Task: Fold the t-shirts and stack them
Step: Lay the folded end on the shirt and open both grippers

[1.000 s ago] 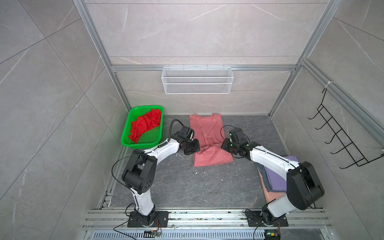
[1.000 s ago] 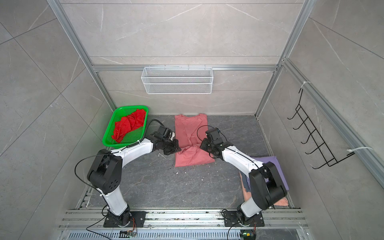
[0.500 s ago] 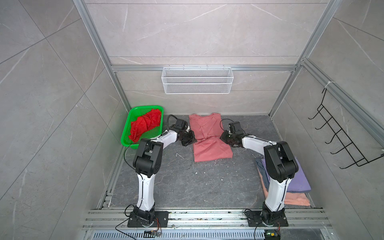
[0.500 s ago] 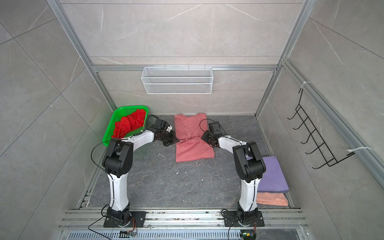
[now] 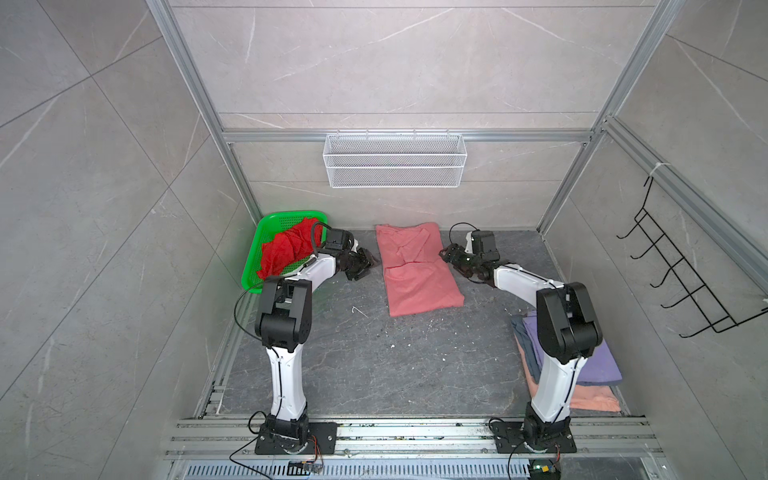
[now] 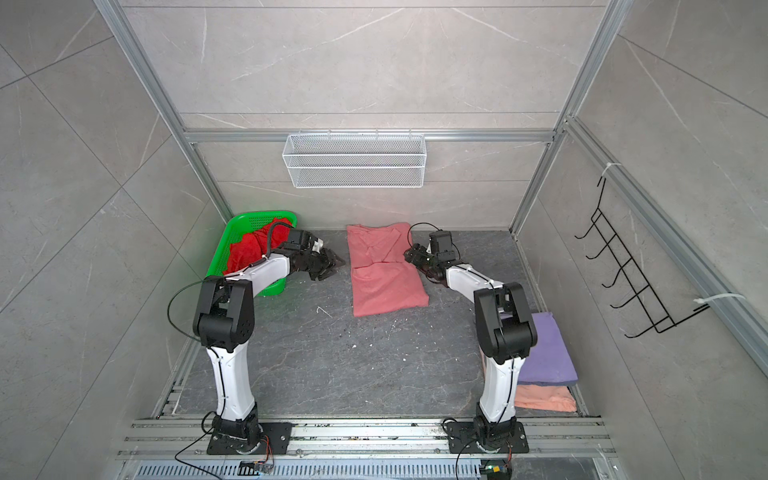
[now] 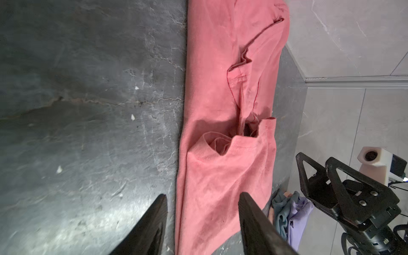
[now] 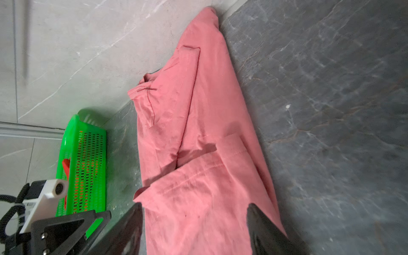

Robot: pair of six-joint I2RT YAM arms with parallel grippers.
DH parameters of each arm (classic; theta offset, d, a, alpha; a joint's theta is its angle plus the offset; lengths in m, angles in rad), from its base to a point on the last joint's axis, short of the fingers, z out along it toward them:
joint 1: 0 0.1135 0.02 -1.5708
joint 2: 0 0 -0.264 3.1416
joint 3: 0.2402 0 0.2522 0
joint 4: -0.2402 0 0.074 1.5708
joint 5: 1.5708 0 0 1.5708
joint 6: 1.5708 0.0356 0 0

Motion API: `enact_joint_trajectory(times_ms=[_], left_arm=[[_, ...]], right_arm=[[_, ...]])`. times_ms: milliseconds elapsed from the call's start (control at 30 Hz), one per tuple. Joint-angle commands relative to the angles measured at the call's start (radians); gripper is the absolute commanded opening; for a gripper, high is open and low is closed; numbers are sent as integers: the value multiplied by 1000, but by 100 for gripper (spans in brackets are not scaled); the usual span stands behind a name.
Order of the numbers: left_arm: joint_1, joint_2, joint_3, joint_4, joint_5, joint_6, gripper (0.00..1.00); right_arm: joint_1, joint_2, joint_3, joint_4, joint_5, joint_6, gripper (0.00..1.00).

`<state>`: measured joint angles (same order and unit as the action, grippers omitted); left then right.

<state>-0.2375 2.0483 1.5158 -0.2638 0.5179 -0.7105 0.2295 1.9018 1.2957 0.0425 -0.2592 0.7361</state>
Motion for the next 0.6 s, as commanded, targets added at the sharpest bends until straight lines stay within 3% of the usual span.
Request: enact_joint_trajectory(times_ms=[0, 133, 300, 433, 567], left_arm=[[-35, -113, -51, -5, -23, 16, 57], [-98, -179, -149, -42, -60, 29, 62], [-171, -273, -311, -42, -126, -9, 71], [-222, -309, -412, -18, -157, -67, 72], [-246, -300, -514, 116, -151, -171, 71]], right_arm=[[7, -120, -85, -90, -12, -50, 74], [7, -221, -216, -168, 3, -29, 74], [6, -342, -397, -132, -41, 38, 76], [7, -349, -479, -86, -53, 65, 76], [7, -306, -530, 14, -74, 112, 76]])
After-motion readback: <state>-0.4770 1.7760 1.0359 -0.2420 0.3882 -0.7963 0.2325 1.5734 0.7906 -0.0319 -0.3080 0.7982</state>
